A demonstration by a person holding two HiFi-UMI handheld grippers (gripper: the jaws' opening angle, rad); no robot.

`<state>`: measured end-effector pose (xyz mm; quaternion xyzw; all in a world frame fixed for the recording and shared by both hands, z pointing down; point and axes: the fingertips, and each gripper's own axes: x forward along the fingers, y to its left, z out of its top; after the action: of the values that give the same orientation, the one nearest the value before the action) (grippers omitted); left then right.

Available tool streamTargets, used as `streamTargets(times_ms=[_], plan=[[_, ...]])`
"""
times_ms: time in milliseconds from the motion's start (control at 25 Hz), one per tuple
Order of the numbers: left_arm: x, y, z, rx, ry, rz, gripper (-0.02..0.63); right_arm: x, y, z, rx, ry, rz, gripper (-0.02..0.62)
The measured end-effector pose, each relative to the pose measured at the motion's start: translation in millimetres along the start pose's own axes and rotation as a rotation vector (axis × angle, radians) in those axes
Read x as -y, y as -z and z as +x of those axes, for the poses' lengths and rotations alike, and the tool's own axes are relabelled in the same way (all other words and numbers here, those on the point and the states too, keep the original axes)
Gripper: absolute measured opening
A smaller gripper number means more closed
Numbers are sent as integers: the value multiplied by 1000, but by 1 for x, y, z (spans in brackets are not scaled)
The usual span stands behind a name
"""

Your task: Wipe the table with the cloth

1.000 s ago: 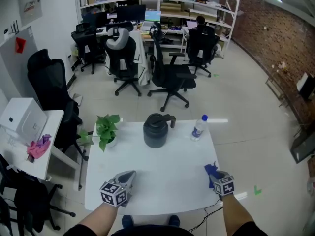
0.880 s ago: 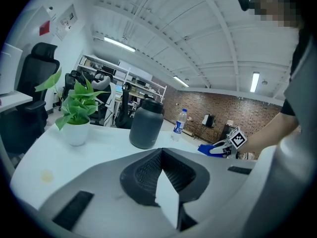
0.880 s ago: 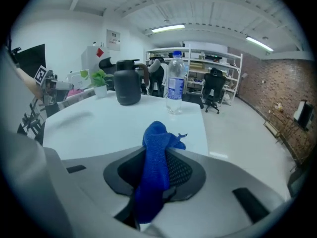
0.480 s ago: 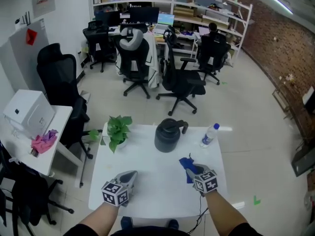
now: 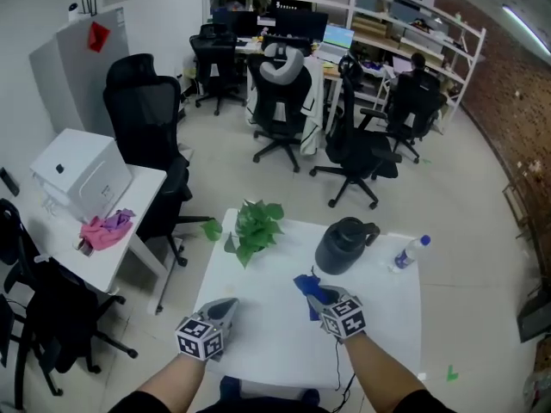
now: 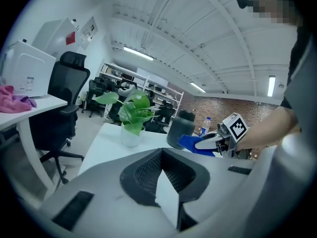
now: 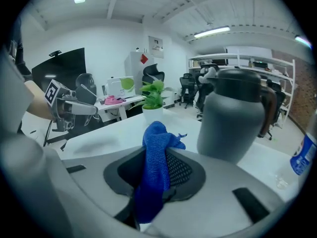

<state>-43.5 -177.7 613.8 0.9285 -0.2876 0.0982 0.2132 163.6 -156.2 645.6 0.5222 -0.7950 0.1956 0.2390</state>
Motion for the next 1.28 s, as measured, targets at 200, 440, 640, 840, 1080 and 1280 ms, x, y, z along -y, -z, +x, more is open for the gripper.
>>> streamTargets(times_ms=[200,440,640,840,1080,1280], plan=[[-46,0,-31,9,-51,7,0,-47,-26,53,-16,-74,-50,96],[-93,1,-66,30,-103,-37,0,-99,-44,104,-50,-141,-97,97],[-118,6,-87,41,-127,-66,0,-133,-48,139,-92,-181,-137,97],[-132,9,-99,51,-128,-77,0,-159,-41,170,-151,-180,-171,96],[-142,9,-105,52,-121,-69,0,-176,-16,197,-266,-139,-209,97],[-155,9,-111,67,-129,-90,0,-174,-21,210,-296,-119,-138,97]])
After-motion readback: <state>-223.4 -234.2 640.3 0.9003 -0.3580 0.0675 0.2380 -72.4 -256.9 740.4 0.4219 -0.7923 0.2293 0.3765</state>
